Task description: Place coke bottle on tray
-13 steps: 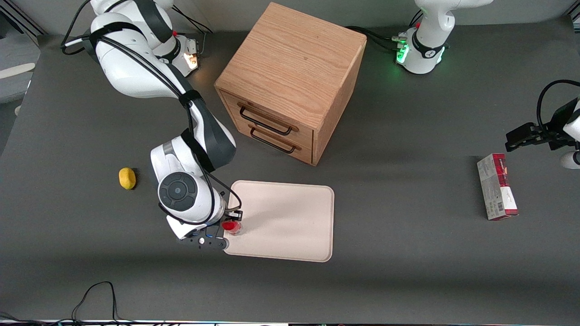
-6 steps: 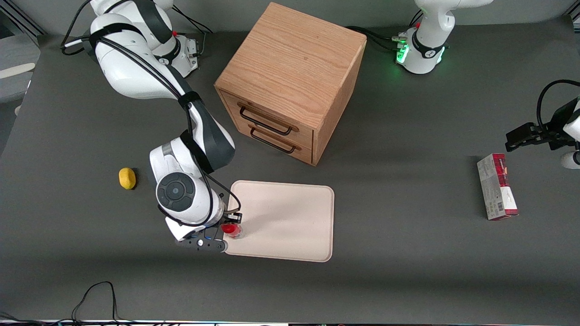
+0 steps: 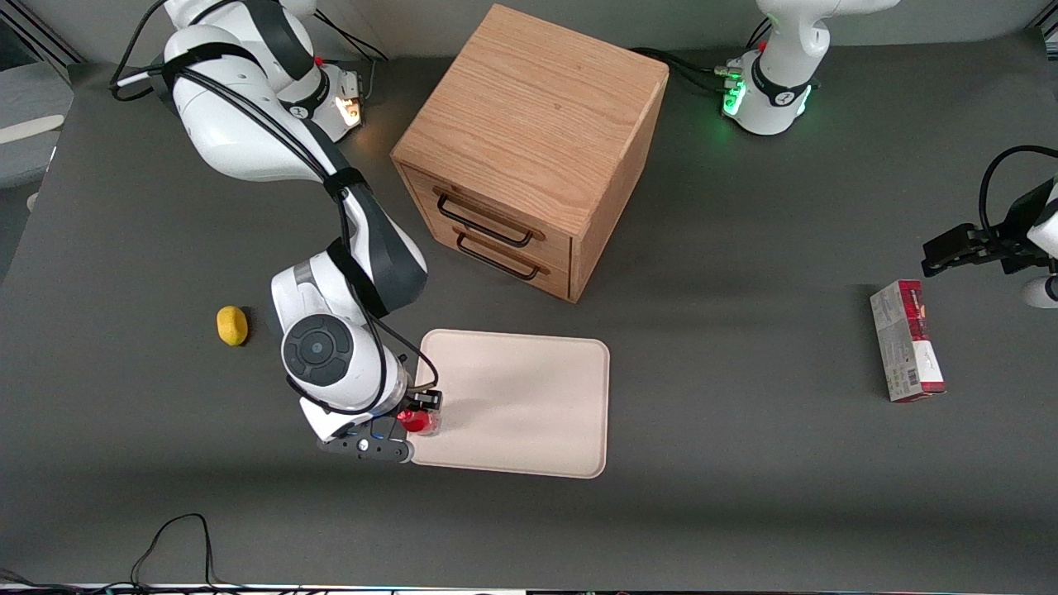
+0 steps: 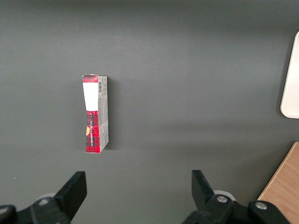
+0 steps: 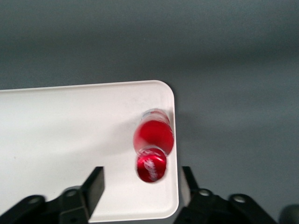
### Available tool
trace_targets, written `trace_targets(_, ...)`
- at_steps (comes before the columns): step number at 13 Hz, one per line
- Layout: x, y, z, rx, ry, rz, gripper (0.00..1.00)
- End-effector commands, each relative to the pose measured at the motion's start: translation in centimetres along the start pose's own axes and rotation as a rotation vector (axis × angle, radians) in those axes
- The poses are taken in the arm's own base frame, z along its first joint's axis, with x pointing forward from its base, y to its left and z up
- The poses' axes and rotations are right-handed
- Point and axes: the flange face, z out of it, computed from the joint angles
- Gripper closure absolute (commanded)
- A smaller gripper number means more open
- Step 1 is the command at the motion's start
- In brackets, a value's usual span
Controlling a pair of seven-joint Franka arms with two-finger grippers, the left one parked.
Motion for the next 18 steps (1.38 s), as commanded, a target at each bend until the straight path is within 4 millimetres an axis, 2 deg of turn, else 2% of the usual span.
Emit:
trace_targets(1,0.4,-0.3,-0.4,0.0,0.025,0.001,0.0)
trace_targets(4,0.4,-0.1,-0.7,0.0,0.025,0.003,0.0)
trace_targets(6,0.5,0.3,-1.7,0.002,0.027,0.007,0.0)
trace_targets(8,0.6,2.8,-3.6,-0.024,-0.016,-0.019,0.0)
trace_targets(9,0.1,4.9,-6.1,-0.021,-0.072,-0.074,0.0)
trace_targets(10,0.2,8.1,-8.0,-0.004,-0.118,-0.082,0.0)
trace_targets(11,-0.8,10.8,-9.8,0.0,-0.141,-0.117,0.0)
trace_targets(13,-3.6,16.6,-12.2,-0.006,-0.161,-0.18,0.0)
trace_targets(15,-6.8,22.4,-15.7,0.001,-0.157,-0.254,0.0)
trace_targets(17,-10.3,27.3,-18.8,-0.008,-0.135,-0.26,0.0)
trace_targets(18,-11.8,28.2,-20.1,-0.002,-0.125,-0.288,0.0)
